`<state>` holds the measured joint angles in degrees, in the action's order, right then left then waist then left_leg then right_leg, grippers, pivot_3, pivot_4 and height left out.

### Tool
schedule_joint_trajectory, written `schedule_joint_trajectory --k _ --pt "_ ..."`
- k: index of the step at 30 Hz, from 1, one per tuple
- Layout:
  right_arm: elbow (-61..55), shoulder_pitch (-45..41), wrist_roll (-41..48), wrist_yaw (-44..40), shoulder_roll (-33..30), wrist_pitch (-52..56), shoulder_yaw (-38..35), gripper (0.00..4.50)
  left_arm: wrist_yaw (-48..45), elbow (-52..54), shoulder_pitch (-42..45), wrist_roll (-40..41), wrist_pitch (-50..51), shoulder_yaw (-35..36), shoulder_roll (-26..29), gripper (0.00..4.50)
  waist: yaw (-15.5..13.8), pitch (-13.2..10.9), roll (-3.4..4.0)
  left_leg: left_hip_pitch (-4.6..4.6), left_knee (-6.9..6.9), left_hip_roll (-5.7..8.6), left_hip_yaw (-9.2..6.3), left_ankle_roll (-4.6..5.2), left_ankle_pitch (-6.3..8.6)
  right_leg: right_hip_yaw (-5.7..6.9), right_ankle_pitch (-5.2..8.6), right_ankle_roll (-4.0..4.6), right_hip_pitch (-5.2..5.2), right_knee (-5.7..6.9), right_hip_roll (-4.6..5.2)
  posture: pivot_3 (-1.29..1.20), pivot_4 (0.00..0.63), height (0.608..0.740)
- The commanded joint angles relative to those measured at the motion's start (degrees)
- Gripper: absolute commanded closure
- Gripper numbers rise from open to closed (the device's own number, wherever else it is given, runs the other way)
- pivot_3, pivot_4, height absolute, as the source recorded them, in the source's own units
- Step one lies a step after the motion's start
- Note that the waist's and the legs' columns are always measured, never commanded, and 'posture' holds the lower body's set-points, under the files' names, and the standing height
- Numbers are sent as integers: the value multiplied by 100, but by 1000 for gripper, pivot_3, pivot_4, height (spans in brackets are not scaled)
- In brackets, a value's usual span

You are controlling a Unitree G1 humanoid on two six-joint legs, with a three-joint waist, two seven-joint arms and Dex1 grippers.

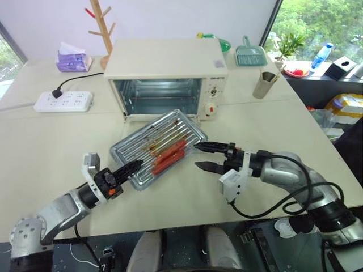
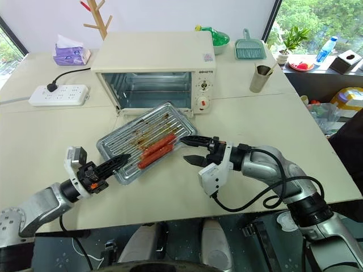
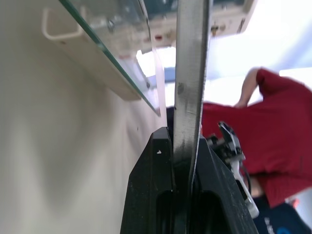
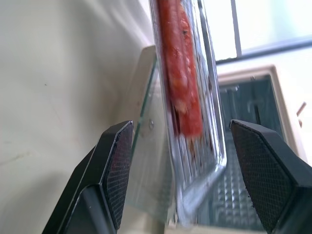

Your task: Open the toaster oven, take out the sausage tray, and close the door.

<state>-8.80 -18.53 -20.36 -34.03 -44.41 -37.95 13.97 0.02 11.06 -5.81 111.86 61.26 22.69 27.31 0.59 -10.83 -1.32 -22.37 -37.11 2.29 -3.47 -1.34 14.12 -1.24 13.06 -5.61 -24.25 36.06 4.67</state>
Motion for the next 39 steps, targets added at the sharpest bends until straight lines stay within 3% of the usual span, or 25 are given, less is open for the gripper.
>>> schedule_joint_trajectory --k 1,11,19,22,26,39 --pt "-151 230 367 -22 -172 185 -422 1328 87 517 -275 114 -359 536 -295 4500 -2 0 0 1 0 0 1 1 0 0 0 0 2 -1 2 0 150 740" --pt "673 321 943 -151 48 1285 -708 1328 274 1672 -1749 114 -1619 1527 -1125 4500 -7 2 -4 0 -1 -2 5 2 1 0 7 12 15 -23 2 0 150 740" --pt "1377 -49 1373 -416 632 2301 -642 1328 121 1673 -2147 114 -2560 2383 -1427 4500 -15 3 -4 0 0 -7 2 8 5 10 6 13 31 -54 -1 0 150 740" --pt "1630 -185 1445 -471 824 2515 -610 2192 43 1458 -2159 114 -2694 2489 -1317 4500 -20 3 -4 0 0 -5 1 15 10 13 5 14 42 -71 0 0 150 740" --pt "1986 -329 1299 -477 1058 2658 -458 4080 -11 1279 -2135 113 -2846 2529 -1160 4500 -7 3 -4 1 -1 -4 1 20 13 14 5 14 50 -82 0 0 150 740" --pt "2449 -661 950 -228 1804 2619 11 4080 35 925 -1921 114 -2892 2669 -735 4500 22 9 -14 6 3 -8 -1 20 14 16 4 14 49 -82 -3 0 150 740"
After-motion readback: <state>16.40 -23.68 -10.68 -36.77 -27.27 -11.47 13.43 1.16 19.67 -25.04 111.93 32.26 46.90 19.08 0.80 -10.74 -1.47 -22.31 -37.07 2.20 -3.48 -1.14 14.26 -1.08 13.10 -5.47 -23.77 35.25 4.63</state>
